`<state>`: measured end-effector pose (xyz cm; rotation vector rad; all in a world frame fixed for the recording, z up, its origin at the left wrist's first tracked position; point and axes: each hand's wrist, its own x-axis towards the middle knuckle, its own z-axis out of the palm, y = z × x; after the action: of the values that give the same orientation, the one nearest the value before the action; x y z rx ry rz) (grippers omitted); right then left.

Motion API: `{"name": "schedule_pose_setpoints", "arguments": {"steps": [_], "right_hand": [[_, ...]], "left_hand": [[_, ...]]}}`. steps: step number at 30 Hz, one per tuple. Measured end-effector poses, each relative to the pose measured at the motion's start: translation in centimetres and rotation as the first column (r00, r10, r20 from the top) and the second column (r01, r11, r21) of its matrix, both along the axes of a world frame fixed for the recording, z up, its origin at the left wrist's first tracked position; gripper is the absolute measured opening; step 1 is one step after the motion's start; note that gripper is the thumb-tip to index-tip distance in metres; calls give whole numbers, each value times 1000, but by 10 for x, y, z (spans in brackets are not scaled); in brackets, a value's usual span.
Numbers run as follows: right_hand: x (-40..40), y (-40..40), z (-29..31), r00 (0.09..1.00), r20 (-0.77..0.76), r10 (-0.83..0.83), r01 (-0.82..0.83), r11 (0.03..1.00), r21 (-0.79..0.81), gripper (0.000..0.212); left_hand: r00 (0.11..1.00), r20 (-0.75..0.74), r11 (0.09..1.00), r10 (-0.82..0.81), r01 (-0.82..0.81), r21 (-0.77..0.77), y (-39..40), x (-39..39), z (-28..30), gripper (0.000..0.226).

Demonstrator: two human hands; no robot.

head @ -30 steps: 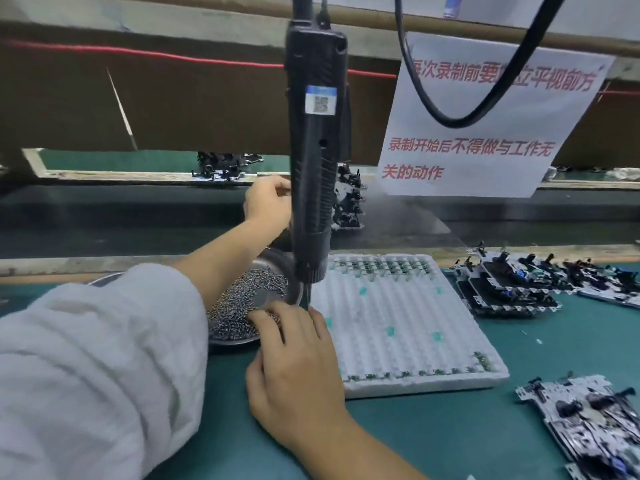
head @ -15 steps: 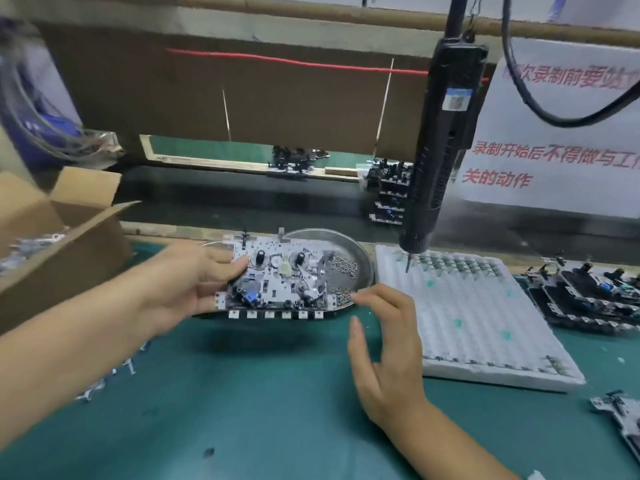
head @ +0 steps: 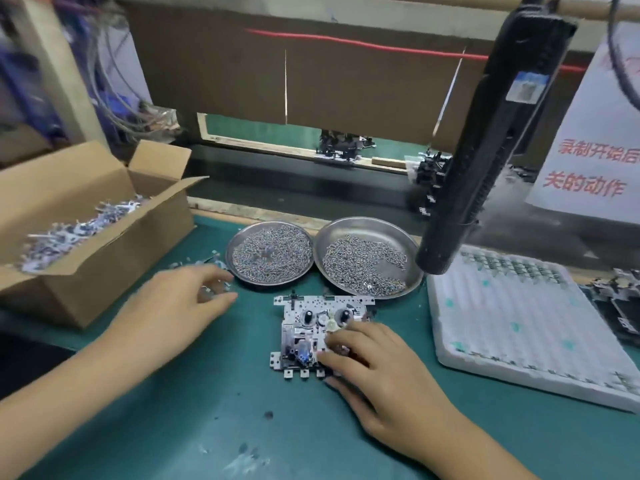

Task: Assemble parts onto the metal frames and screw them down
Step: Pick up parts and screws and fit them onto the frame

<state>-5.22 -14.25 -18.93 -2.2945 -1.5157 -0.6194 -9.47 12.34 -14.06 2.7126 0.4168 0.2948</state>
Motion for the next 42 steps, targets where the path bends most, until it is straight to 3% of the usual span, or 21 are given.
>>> {"name": "schedule_pose_setpoints", "arguments": {"steps": [3,8,16,20,24,26,28,30,32,34,37,39,42], "right_hand": [[-1,0,-3,999,33,24,-24,1000,12,20],[-1,1,-4,999,10,51,-51,998,24,20],[-4,-1,-3,996,-62,61,-55,995,83,17],[-5,-3,-3,995,-75,66,-59,994,93,14],[0,-5,-2,991,-135,-18,42,984,175,13],[0,-4,0,987,-150,-50,84,969,232,14],[-1,-2,1,986,-151,-72,117,942,315,18],[-1,-2,2,979,-183,-94,160,907,389,22],[-4,-2,1,968,-228,-108,200,879,433,24],[-7,-2,1,962,-248,-112,218,862,458,24],[-8,5,7,942,-330,-67,234,835,499,21],[-11,11,12,890,-456,-16,271,822,501,24],[-13,15,16,739,-668,89,361,784,504,25]], "left_hand": [[999,-34,964,26,-17,264,15,6,-9,36],[999,-13,963,-33,35,269,21,13,-22,40],[997,-8,978,-75,75,195,21,24,-20,20],[984,163,997,-74,68,45,15,17,-13,10],[938,333,993,-96,115,-37,1,14,-6,12],[891,410,979,-197,202,31,-9,14,-5,11],[839,445,947,-312,237,218,-18,16,-6,13],[834,410,893,-369,197,404,-21,19,-7,18],[852,372,870,-370,176,461,-18,21,-8,19],[867,365,907,-339,198,371,-18,19,-8,16],[824,464,942,-325,327,78,-33,10,-5,13],[773,522,922,-361,380,74,-55,6,-3,16],[697,567,888,-438,434,153,-83,5,-4,23]]}}
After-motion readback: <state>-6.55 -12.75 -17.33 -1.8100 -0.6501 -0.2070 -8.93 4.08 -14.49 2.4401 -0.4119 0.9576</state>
